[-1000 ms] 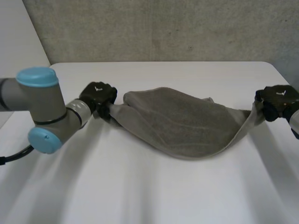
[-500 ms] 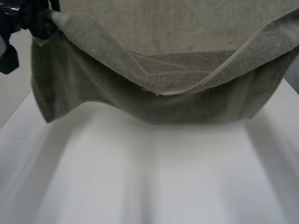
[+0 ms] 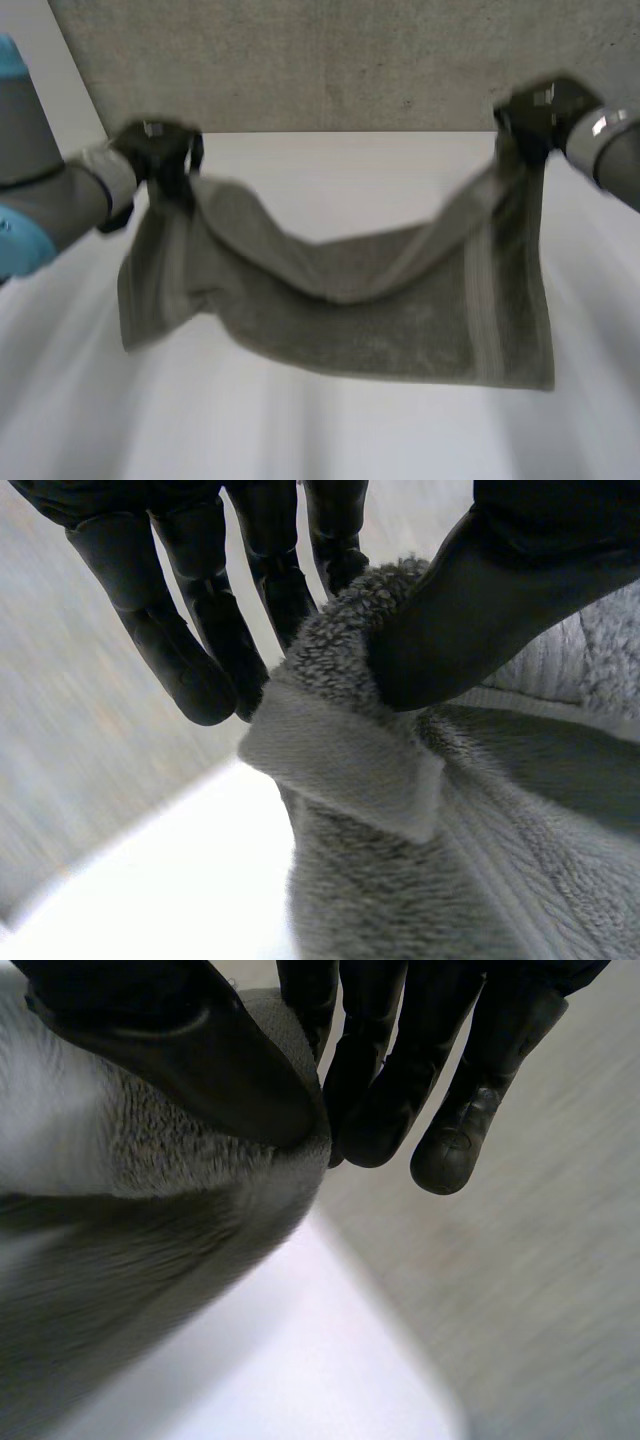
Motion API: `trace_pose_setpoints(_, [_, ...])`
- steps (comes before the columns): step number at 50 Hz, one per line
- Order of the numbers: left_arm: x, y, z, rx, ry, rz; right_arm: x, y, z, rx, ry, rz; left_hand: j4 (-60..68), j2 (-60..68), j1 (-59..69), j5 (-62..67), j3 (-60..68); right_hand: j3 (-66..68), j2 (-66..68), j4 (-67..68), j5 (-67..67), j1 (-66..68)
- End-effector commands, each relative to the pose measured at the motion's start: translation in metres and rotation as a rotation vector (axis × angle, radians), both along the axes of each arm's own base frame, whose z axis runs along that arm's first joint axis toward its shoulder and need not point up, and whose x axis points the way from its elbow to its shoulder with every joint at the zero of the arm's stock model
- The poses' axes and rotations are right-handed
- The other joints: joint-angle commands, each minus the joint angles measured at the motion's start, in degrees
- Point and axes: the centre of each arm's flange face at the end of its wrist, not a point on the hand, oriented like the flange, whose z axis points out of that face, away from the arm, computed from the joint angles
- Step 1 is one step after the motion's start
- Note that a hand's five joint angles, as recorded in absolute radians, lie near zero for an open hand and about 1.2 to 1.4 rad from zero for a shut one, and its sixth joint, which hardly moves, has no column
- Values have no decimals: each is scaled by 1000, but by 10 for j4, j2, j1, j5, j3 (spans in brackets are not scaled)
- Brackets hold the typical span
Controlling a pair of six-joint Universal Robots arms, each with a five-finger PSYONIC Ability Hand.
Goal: Fold the towel.
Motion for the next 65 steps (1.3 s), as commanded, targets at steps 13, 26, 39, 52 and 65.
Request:
trace_pose_setpoints(13, [11, -2, 141, -311, 462, 59, -1, 24, 108, -475, -381, 42, -72, -53, -14, -149, -85, 26, 51, 27, 31, 36])
trace_pose_setpoints(26, [18, 0, -36, 75, 119, 81, 15, 51, -19, 54, -213, 239, -72, -53, -14, -149, -85, 26, 51, 27, 31, 36])
trace_pose_setpoints(39, [30, 34, -108, 155, -131, 37, -10, 68, -95, 242, -51, 196, -72, -53, -14, -149, -85, 26, 51, 27, 31, 36])
trace_pose_setpoints(52, [43, 46, -113, 93, -307, -14, -71, 51, -99, 247, -97, -125, -401, -382, -343, -478, -415, 26, 51, 27, 31, 36])
trace_pose_setpoints(65, [42, 43, -109, 41, -299, -8, -68, 56, -123, 294, -90, -111, -492, -473, -434, -570, -506, 26, 51, 27, 31, 36])
